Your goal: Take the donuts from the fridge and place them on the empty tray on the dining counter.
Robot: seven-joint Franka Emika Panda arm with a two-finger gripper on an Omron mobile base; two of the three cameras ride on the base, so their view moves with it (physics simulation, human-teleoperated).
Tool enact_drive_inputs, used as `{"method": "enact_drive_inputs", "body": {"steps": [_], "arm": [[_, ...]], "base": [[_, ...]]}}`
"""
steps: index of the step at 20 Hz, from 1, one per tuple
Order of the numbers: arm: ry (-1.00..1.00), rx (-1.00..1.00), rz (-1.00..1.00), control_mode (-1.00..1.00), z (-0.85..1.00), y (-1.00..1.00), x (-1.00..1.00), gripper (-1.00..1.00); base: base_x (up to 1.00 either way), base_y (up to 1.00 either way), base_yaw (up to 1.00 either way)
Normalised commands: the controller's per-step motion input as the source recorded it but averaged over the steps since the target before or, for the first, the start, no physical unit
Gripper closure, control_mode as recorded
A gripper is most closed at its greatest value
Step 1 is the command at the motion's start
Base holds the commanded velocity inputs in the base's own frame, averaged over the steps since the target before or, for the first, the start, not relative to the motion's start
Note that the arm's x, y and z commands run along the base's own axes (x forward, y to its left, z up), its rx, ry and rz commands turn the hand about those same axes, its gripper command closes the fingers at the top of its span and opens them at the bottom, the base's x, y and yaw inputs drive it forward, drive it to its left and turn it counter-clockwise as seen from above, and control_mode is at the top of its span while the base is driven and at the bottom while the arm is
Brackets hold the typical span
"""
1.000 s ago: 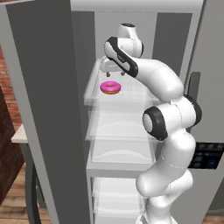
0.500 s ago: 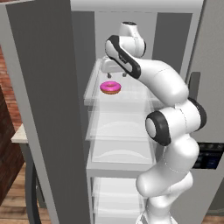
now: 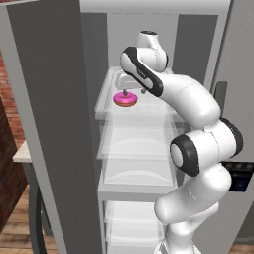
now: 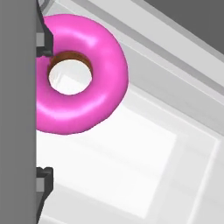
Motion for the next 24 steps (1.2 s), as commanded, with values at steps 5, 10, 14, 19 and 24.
{"method": "enact_drive_inputs", "body": {"steps": [5,10,14,19,24], "arm": [[0.00,0.00,0.00,-1.00,0.00,0.00,0.04,-1.00],[0.00,0.00,-0.06,-1.00,0.00,0.00,0.30,-1.00],[0.00,0.00,-0.12,-1.00,-0.01,0.00,0.12,-1.00],[0.00,0.00,-0.11,-1.00,-0.03,0.00,0.05,-1.00],[0.05,0.00,-0.07,-1.00,-0.06,0.00,0.00,-1.00]], "base": [[0.00,0.00,0.00],[0.00,0.00,0.00],[0.00,0.00,0.00],[0.00,0.00,0.00],[0.00,0.00,0.00]]}}
